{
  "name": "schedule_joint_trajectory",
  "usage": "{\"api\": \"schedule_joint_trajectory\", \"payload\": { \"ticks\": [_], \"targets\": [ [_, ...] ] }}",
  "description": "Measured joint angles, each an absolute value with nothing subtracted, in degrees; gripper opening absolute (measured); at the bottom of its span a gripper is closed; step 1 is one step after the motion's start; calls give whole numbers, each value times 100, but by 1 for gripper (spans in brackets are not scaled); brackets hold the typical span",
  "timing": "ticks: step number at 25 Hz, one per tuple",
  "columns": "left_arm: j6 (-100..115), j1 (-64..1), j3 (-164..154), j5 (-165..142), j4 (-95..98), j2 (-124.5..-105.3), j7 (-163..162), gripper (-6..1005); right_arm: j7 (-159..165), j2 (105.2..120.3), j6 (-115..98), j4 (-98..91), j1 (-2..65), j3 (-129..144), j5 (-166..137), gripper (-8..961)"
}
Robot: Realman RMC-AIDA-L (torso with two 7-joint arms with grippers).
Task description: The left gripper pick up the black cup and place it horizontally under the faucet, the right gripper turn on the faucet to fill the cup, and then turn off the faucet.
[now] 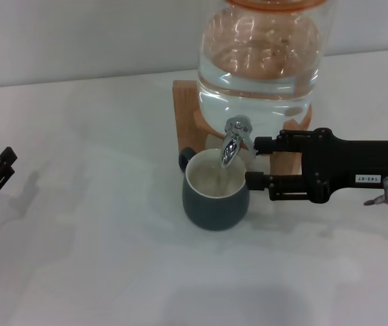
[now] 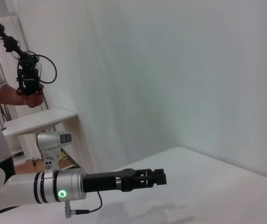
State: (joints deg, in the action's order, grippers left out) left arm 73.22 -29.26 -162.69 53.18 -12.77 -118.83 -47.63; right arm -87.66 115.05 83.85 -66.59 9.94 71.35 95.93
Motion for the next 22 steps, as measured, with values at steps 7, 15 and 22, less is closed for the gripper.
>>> {"api": "schedule_joint_trajectory", "payload": {
  "ticks": [7,15,22],
  "targets": [
    [7321,-2927,-16264,5318,-1294,-11883,-4763,619,-8763,11505,8453,-6708,921,7091,9599,722],
    [7318,-2902,-16255,5507,-1301,-11878,-4639,619,-8762,11497,8746,-6785,815,7116,9823,722],
    [7345,-2846,-16248,5785,-1303,-11869,-4608,618,-8799,11504,8738,-6782,808,7521,10005,722]
  ]
}}
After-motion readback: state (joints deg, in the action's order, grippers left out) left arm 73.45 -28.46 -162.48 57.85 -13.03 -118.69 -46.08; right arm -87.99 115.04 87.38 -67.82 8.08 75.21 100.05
